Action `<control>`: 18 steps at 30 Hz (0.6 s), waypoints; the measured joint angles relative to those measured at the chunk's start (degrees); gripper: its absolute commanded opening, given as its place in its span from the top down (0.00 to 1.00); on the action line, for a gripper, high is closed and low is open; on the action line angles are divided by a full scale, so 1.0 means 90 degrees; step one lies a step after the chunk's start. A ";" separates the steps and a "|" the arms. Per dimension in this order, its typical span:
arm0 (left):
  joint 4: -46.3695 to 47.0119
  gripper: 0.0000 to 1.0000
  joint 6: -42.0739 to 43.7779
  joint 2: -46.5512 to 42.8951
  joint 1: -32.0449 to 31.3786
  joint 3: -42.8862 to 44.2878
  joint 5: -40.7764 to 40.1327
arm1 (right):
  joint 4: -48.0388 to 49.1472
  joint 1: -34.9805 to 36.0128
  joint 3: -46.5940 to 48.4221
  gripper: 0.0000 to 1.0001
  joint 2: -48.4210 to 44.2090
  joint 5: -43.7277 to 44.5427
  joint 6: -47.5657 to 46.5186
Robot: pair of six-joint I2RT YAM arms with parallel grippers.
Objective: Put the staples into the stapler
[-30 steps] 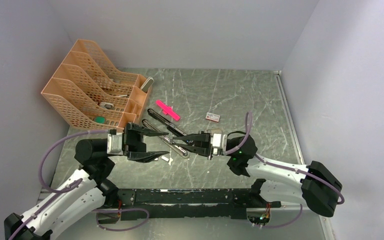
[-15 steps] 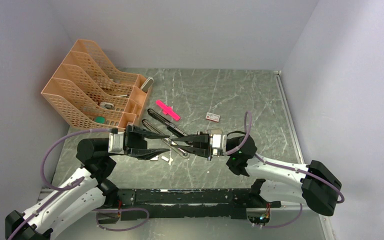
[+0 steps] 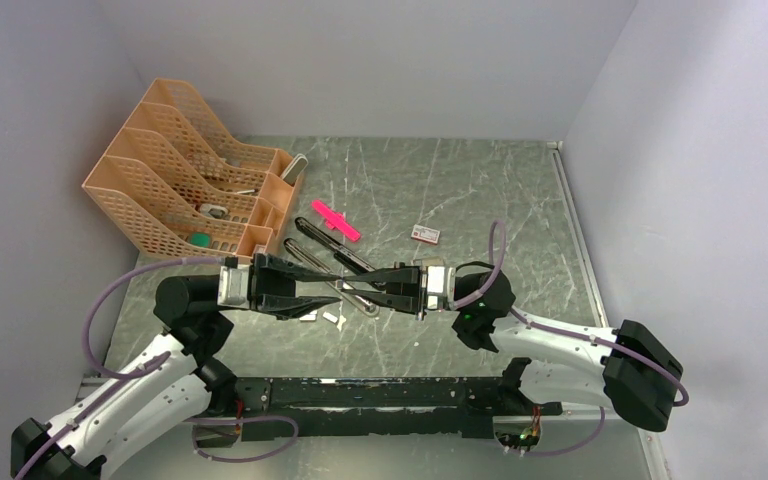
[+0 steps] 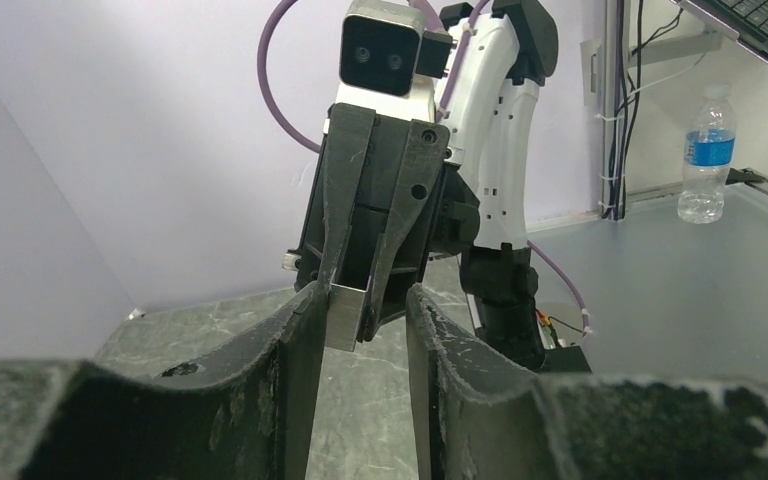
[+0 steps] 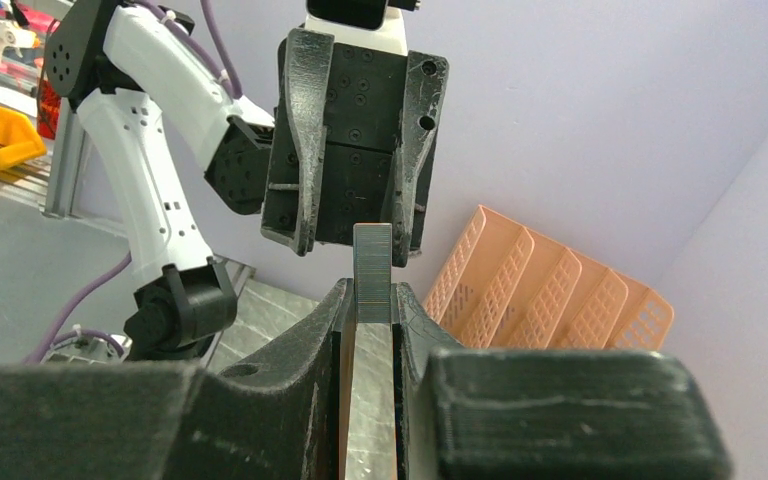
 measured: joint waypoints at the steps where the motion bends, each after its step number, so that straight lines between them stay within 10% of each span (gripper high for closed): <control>1: 0.0002 0.62 0.0002 0.0000 0.0000 0.0000 0.0002 | 0.0000 0.0000 0.0000 1.00 0.0000 -0.0002 0.0010; 18: 0.0051 0.79 0.0002 0.0041 0.0000 0.0000 0.0024 | -0.0032 0.0061 0.0046 1.00 0.0041 -0.0061 0.0051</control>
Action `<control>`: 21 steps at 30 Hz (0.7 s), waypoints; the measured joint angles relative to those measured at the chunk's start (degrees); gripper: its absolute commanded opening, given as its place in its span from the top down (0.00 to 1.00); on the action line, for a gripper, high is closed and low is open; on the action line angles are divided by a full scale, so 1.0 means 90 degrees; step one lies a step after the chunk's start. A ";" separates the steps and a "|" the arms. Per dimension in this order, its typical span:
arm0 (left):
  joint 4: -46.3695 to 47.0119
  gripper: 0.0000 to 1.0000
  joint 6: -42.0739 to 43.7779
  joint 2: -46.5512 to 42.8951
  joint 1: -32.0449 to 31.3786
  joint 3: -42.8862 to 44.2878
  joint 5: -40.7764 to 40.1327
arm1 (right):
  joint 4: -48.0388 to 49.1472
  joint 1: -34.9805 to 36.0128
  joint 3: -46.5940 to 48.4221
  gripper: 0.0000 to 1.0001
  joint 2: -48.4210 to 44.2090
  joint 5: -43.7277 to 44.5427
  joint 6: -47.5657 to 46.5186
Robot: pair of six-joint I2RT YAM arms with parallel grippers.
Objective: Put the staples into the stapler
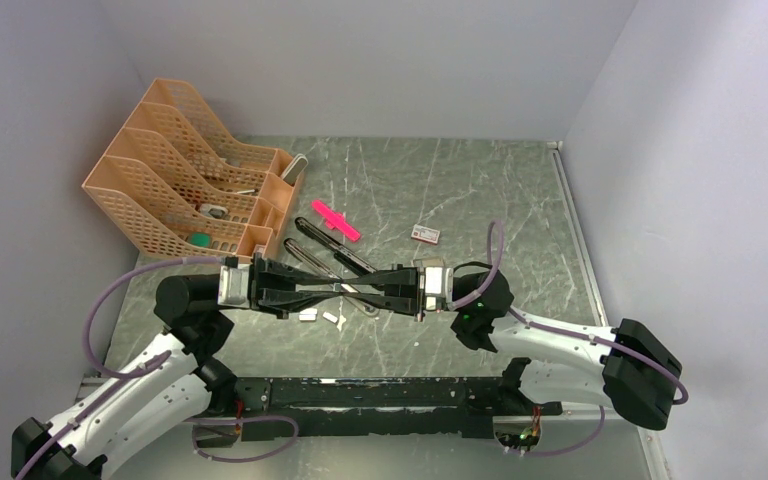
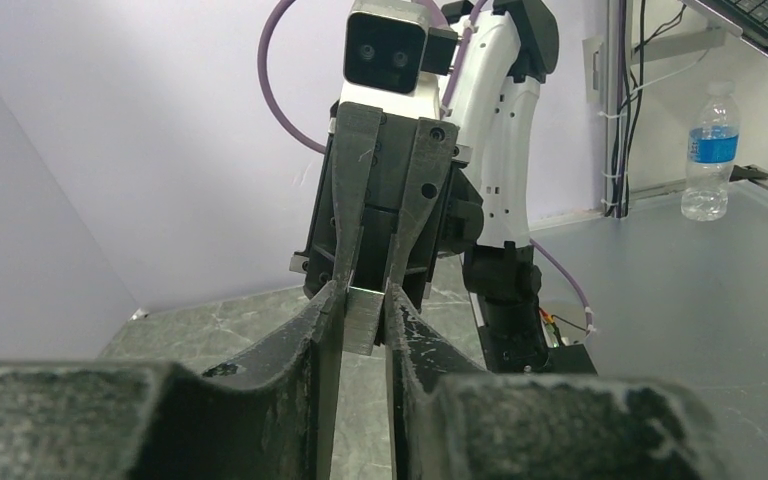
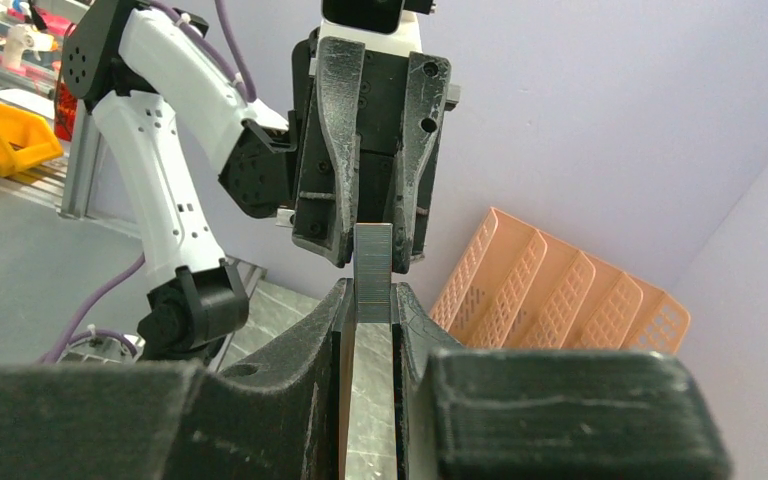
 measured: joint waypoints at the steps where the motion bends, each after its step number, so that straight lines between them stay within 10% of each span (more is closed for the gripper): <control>1: 0.0002 0.82 -0.0002 0.0000 0.0000 0.0000 0.0010 | -0.0002 0.0005 0.0000 1.00 0.0002 0.0000 0.0002; 6: 0.0034 0.93 0.0005 0.0005 0.0000 0.0000 0.0078 | -0.0002 0.0005 0.0002 0.99 0.0002 -0.0010 0.0027; 14: 0.0005 0.93 0.0036 0.0029 0.0017 0.0000 0.0211 | -0.0056 0.0015 0.0005 0.51 0.0017 -0.0027 0.0019; 21: -0.0240 0.93 0.0172 0.0022 0.0017 0.0034 0.0350 | -0.0255 0.0015 0.0024 0.46 -0.0044 -0.0097 -0.0010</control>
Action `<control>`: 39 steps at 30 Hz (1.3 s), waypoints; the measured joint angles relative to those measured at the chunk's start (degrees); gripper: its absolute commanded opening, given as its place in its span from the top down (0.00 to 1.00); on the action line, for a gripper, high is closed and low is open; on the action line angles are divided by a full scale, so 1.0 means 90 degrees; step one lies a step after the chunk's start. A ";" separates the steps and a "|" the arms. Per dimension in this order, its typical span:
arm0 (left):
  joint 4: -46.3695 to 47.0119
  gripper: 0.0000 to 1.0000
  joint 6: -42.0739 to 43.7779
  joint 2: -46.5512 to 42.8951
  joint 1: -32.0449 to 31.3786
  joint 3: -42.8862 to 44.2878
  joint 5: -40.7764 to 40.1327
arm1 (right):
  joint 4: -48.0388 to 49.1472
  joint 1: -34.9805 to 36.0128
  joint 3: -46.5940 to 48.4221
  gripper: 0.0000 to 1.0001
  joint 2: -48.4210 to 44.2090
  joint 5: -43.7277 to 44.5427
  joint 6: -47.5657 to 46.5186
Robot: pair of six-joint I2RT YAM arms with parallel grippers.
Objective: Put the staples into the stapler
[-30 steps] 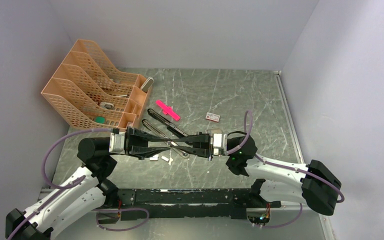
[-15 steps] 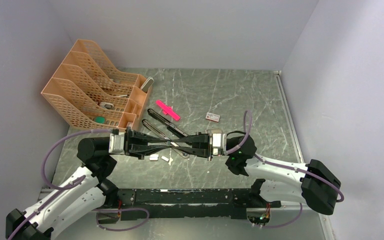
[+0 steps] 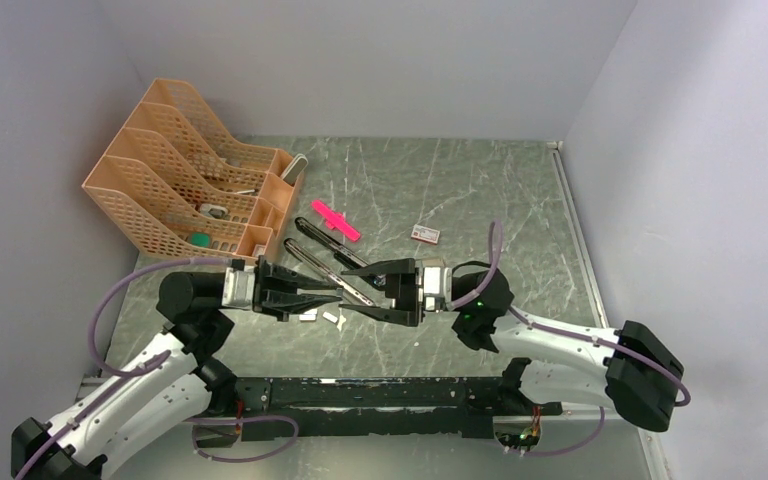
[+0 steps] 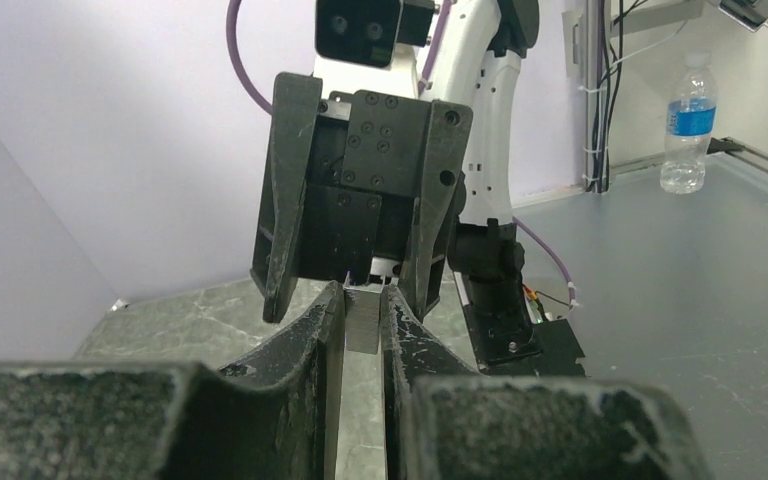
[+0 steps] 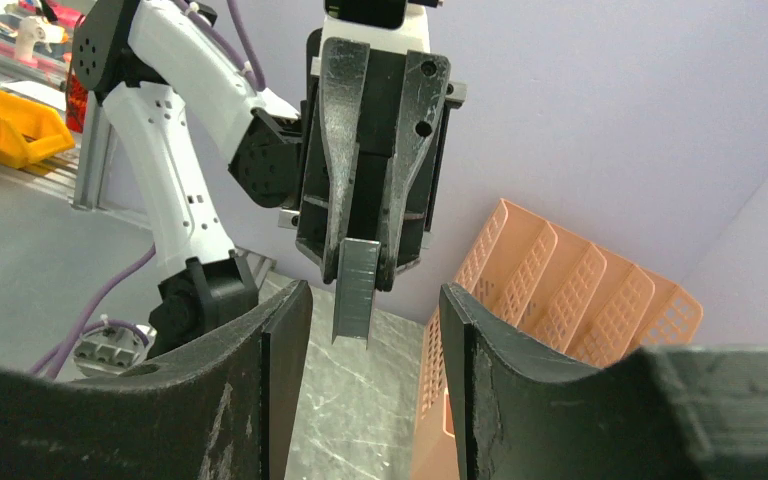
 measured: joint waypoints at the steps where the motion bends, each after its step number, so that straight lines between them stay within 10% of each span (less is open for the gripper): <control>1: -0.0121 0.93 0.0058 -0.0012 0.0000 0.0024 0.0007 | -0.0029 0.0002 -0.0002 0.46 -0.0041 0.0010 0.0000; 8: -0.1564 0.93 0.0945 -0.0231 0.0000 0.0517 -0.0131 | -0.0046 0.0000 -0.0464 0.45 -0.0787 0.0588 -0.0022; 13: -0.2839 0.93 0.1829 -0.0304 0.0000 0.1073 -0.0340 | -0.0238 -0.0005 -0.0979 0.24 -0.1552 0.2438 0.0158; 22: -0.4964 0.93 0.3174 0.0401 0.0000 0.1960 -0.0826 | -0.4136 -0.1124 0.0838 0.12 -0.1622 0.6178 0.1379; 30: -0.6479 0.93 0.4124 0.1367 -0.0075 0.2514 -0.1464 | -0.7072 -0.2844 0.1736 0.10 0.0012 0.5702 0.2951; 39: -0.7679 0.93 0.4823 0.2858 -0.1479 0.2635 -0.3011 | -0.7519 -0.3560 0.1265 0.10 -0.0345 0.4782 0.3602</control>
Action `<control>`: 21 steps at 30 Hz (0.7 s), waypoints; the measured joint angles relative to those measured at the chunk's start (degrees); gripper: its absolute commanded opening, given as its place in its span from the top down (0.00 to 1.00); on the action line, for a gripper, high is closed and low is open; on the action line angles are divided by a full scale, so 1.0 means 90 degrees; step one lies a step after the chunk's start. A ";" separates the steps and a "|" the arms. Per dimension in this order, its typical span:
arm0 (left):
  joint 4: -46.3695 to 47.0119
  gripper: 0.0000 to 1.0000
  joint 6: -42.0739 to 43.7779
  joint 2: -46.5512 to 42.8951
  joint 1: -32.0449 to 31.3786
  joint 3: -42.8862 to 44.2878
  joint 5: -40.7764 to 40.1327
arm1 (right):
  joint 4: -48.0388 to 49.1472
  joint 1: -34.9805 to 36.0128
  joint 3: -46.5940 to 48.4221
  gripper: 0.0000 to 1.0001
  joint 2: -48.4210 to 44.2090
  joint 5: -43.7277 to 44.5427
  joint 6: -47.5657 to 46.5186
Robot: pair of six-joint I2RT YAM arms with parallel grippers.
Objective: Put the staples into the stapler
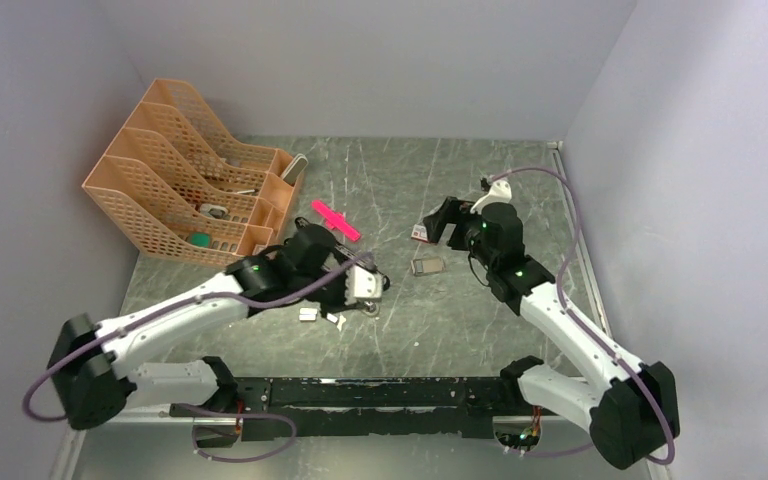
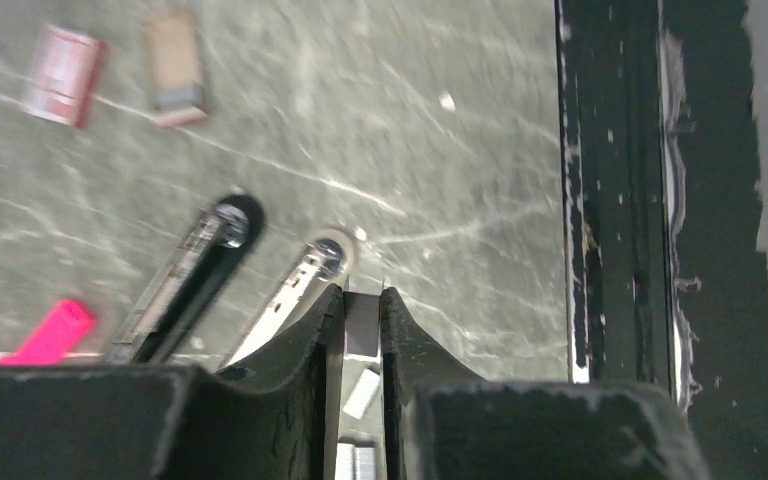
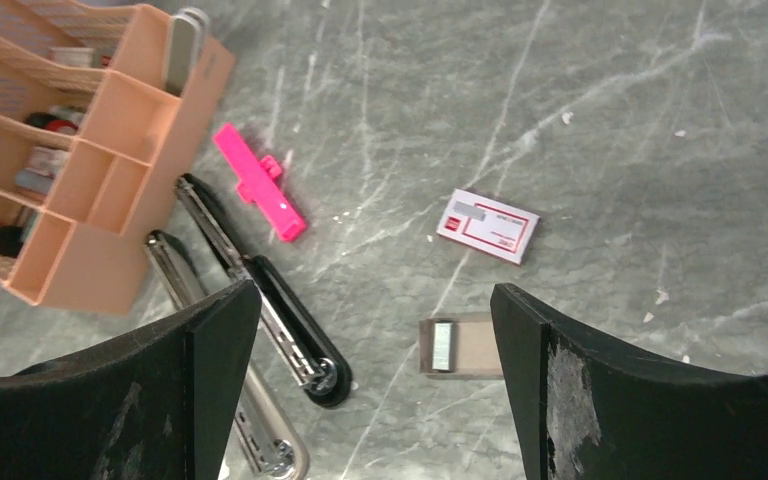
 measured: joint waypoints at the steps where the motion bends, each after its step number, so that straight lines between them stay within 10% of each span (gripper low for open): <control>1: -0.0104 0.93 0.0058 0.0267 -0.0204 0.0005 -0.0209 | 0.0024 -0.0012 -0.0044 0.10 -0.0146 -0.0032 0.0002; 21: -0.0692 0.90 0.0597 0.3072 -0.1287 0.0600 -0.1761 | 0.0204 -0.0027 -0.0425 0.11 -0.1236 -0.0083 -0.0221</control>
